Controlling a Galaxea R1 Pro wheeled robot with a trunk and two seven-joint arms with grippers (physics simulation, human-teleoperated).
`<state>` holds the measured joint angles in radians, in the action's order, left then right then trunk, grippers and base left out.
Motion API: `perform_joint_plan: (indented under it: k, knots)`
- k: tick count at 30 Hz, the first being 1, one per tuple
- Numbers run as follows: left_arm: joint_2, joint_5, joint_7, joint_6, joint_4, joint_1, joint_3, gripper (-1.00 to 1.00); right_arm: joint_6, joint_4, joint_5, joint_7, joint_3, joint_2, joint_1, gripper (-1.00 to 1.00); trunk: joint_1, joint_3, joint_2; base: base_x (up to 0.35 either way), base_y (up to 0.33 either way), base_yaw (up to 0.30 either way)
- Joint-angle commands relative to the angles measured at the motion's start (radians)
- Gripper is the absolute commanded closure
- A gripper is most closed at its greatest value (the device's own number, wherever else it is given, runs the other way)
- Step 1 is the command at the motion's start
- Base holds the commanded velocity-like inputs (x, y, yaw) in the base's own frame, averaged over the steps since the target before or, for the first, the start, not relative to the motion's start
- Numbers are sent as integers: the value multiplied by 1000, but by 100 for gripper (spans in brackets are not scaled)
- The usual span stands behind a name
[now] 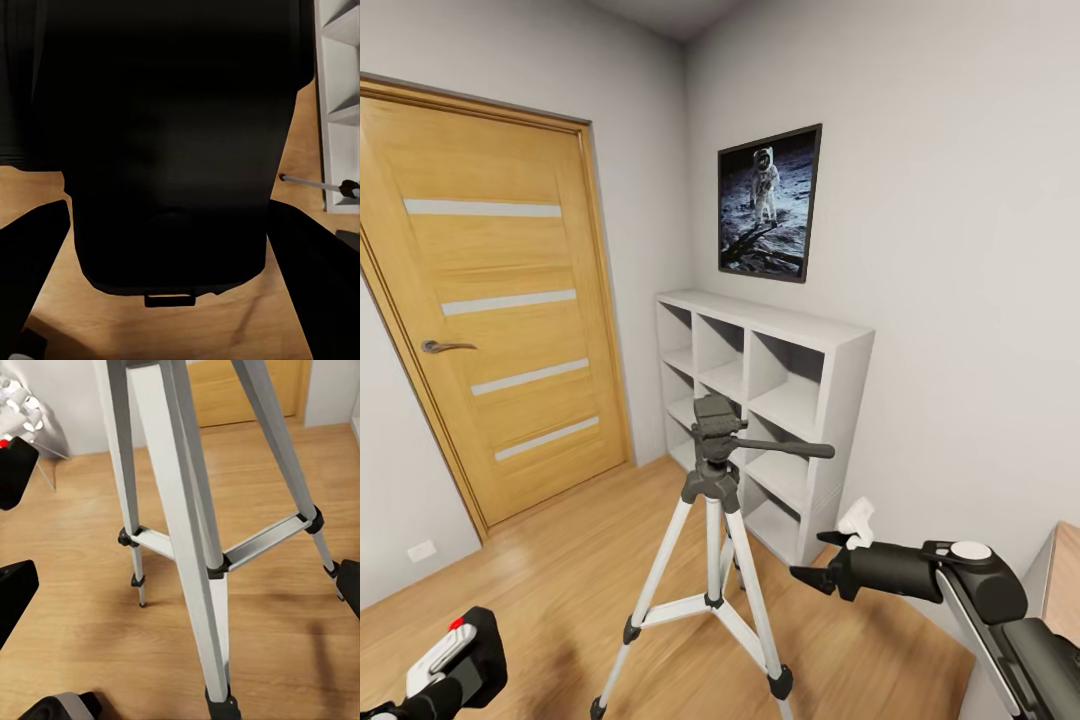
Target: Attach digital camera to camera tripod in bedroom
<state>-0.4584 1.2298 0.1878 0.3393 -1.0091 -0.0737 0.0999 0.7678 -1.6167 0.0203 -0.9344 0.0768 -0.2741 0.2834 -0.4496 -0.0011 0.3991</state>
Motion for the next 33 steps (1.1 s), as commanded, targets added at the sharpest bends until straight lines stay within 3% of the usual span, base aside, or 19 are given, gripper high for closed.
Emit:
perform_joint_plan:
  k: [1, 7, 9, 15, 24, 33]
  knots:
    - [-1, 11, 8, 9, -4, -2, 3, 100, 7, -1, 2, 0, 3, 0, 1, -100, 0, 0, 1, 0, 0, 0]
    - [-7, 7, 9, 32, -10, -9, 5, 100, 7, -1, 1, 1, 6, 0, -1, -100, 0, 0, 1, 0, 0, 0]
    - [-22, -11, 8, 31, -13, -10, 9, 100, 7, -1, 1, 1, 7, 0, -2, -100, 0, 0, 1, 0, 0, 0]
    - [-32, -76, -19, 29, -16, -12, 9, 100, 7, -1, 2, 1, 8, 1, -3, -100, 0, 0, 1, 0, 0, 0]
    - [-37, -106, -72, 28, -17, -12, 8, 100, 10, 0, 3, 7, 9, 16, -3, -100, 0, 0, 1, 0, 0, 0]
    - [-39, -111, -136, 22, -22, -15, 5, 100, 9, 24, -6, 33, 79, 62, 0, -100, 0, 0, 1, 0, 0, 0]
